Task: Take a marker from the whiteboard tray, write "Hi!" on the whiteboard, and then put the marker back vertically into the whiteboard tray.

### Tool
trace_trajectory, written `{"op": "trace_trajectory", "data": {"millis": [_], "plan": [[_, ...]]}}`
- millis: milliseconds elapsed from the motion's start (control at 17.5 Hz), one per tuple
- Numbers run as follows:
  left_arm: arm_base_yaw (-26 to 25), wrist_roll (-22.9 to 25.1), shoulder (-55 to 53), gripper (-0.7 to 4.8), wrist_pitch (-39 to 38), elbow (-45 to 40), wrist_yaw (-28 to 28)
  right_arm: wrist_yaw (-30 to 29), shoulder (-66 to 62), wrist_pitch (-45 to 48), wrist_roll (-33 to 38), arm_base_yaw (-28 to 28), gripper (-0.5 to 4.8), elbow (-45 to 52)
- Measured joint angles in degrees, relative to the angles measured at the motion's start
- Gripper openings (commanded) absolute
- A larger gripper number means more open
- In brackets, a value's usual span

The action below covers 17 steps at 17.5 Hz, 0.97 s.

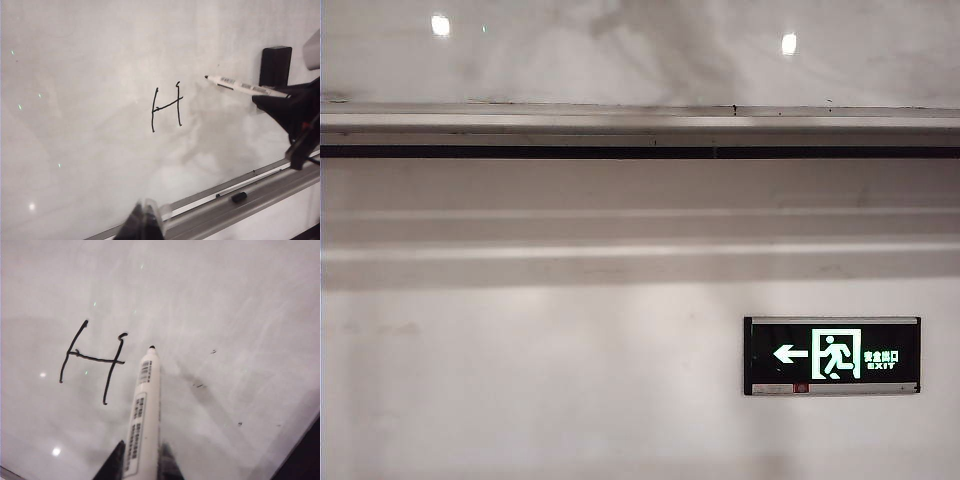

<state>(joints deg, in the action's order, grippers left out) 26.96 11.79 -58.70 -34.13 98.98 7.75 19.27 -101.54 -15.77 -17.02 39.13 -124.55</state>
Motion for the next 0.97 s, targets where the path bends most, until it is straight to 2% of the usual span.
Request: {"op": "trace_trajectory", "data": {"millis": [229, 515, 973], "plan": [[0.0, 0.0, 0.0, -0.07, 0.0, 0.0, -0.1, -1.1, -2.4, -2.2, 0.0, -1.0, -0.01, 0.7], [0.0, 0.0, 0.0, -0.07, 0.0, 0.0, -0.2, -1.3, -2.9, 0.7, 0.0, -1.0, -0.01, 0.6], [0.0, 0.0, 0.0, -0.07, 0.0, 0.0, -0.2, -2.0, -4.1, 0.4, 0.0, -1.9, -0.01, 0.6]]}}
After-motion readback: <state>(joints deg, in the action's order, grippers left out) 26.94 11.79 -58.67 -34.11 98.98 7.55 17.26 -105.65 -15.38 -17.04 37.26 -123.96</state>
